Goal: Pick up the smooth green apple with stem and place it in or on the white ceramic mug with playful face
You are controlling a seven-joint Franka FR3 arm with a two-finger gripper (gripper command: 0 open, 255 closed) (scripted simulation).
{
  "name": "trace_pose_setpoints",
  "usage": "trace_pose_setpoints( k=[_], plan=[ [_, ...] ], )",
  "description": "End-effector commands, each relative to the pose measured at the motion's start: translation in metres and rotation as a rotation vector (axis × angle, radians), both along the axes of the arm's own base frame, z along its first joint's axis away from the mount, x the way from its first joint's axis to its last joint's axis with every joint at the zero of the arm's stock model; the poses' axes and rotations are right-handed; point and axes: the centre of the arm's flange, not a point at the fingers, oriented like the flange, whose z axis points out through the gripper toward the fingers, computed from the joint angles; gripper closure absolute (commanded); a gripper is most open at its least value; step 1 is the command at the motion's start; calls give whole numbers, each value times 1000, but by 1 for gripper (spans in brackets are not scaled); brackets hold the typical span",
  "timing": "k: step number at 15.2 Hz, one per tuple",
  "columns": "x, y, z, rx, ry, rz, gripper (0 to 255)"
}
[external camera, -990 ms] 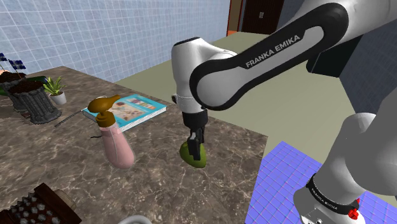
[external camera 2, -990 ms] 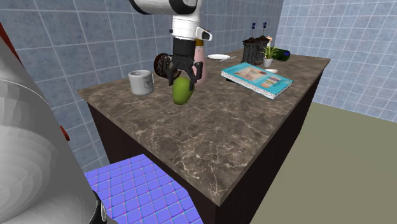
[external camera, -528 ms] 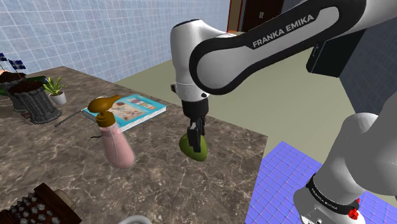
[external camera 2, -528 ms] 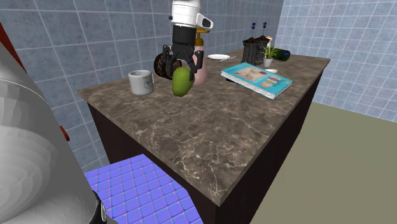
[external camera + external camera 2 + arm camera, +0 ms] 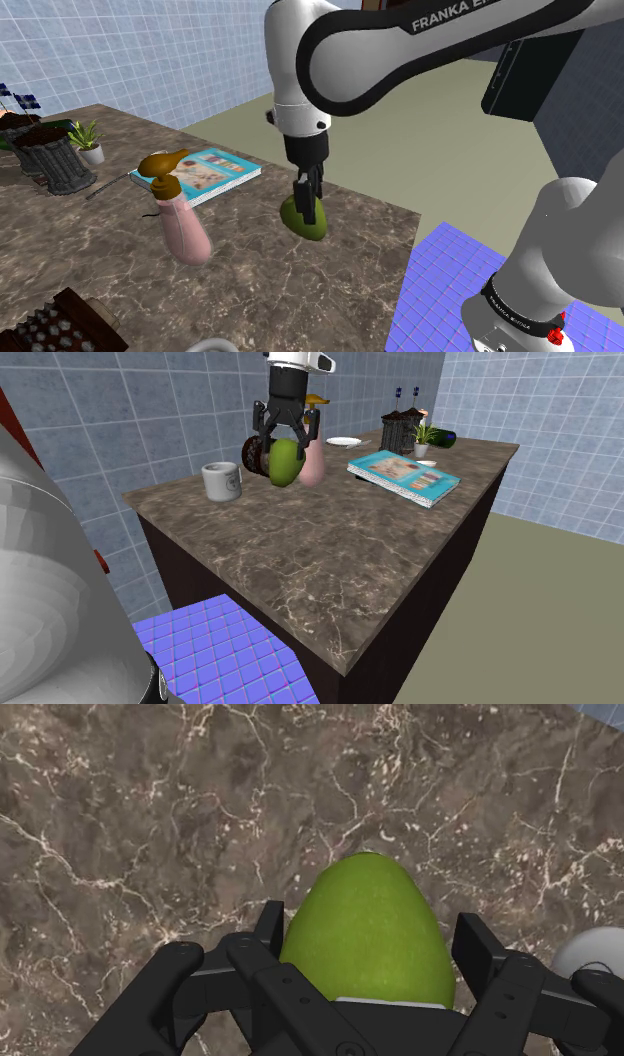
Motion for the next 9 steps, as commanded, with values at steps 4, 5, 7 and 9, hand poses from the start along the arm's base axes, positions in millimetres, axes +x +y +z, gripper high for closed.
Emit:
trace_pose_setpoints(
  k=[4,5,7,9],
  plan=[
    [0,-1,27,0,0,0,255],
    [0,-1,32,0,0,0,255],
    [0,-1,42,0,0,0,255],
    [0,-1,53,0,0,0,255]
  ],
)
